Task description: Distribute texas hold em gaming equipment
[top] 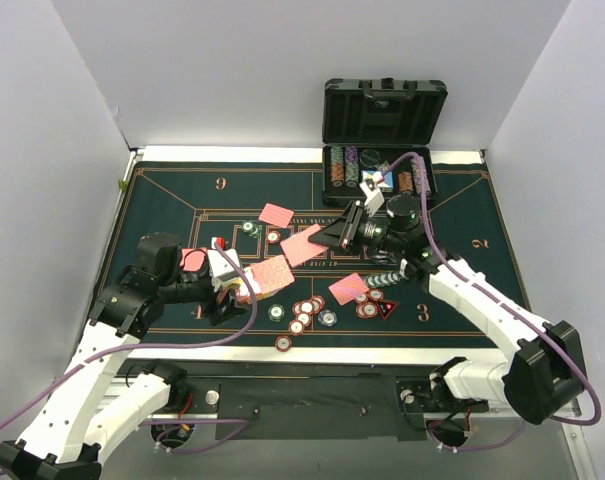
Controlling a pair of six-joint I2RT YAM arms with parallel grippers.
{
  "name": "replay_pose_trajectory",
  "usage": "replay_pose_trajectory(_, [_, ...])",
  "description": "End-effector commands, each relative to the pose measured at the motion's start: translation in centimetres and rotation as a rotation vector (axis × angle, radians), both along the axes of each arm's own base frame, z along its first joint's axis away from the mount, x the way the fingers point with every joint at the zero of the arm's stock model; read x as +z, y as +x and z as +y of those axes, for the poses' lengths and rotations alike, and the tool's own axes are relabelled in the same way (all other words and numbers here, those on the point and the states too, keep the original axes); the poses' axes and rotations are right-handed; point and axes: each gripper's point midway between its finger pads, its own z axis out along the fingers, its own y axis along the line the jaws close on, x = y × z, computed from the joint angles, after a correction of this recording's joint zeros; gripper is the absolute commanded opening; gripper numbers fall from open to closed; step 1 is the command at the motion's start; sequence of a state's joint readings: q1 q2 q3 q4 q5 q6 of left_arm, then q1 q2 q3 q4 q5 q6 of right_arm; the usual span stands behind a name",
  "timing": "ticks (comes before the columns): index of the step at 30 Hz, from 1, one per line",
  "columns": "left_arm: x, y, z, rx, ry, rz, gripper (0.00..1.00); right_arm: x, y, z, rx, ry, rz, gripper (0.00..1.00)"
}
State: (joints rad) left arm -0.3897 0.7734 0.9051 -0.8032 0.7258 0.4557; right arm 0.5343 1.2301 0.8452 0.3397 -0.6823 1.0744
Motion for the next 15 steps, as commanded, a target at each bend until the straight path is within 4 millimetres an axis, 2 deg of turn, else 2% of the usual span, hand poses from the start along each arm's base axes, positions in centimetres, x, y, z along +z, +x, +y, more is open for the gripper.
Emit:
replay_pose_trajectory(1, [2.5, 0.7, -0.7, -0.02, -0.058, -0.094, 0.0, 2.6, 3.1, 0.0, -0.011, 0.017, -0.085, 0.04])
replay_pose_trajectory(2, [2.6, 0.7, -0.7, -0.021, -0.059, -0.094, 0.0, 1.7, 4.3, 0.1, -0.018, 0.003, -0.071, 0.04])
replay_pose_trajectory(3, [2.5, 0.7, -0.6, -0.019, -0.059, -0.093, 0.0, 2.0, 5.3, 0.3, -0.023, 0.0, -0.087, 0.04])
replay_pose_trajectory(4, [2.6, 0.7, -0.6, -0.018, -0.059, -0.097, 0.0, 0.1, 6.7, 0.8, -0.028, -0.022, -0.051, 0.03])
replay_pose_trajectory(5, [2.7, 0.6, -0.6, -0.018, -0.059, -0.099, 0.0, 0.5, 7.8, 1.2, -0.034, -0.014, -0.069, 0.03])
replay_pose_trajectory(6, [2.6, 0.6, -0.6, -0.018, -0.059, -0.097, 0.0, -2.0, 9.3, 1.9, -0.038, -0.031, -0.025, 0.02])
replay_pose_trajectory(7, [2.7, 0.7, -0.6, -0.018, -0.058, -0.1, 0.0, -1.6, 10.6, 2.4, -0.05, -0.022, -0.041, 0.02])
replay_pose_trajectory(8, [2.6, 0.7, -0.6, -0.019, -0.059, -0.098, 0.0, -4.4, 12.2, 3.0, -0.059, -0.046, 0.006, 0.01])
replay_pose_trajectory(9, [2.5, 0.6, -0.6, -0.018, -0.058, -0.096, 0.0, -4.7, 13.5, 3.7, -0.066, -0.048, 0.004, 0.01])
replay_pose_trajectory(12, [2.5, 0.5, -0.7, -0.021, -0.063, -0.088, 0.0, -9.0, 17.8, 5.8, -0.094, -0.087, 0.059, 0.01])
replay_pose_trajectory(15, [2.3, 0.6, -0.7, -0.019, -0.065, -0.082, 0.0, -11.8, 20.8, 6.8, -0.149, -0.138, 0.09, 0.02])
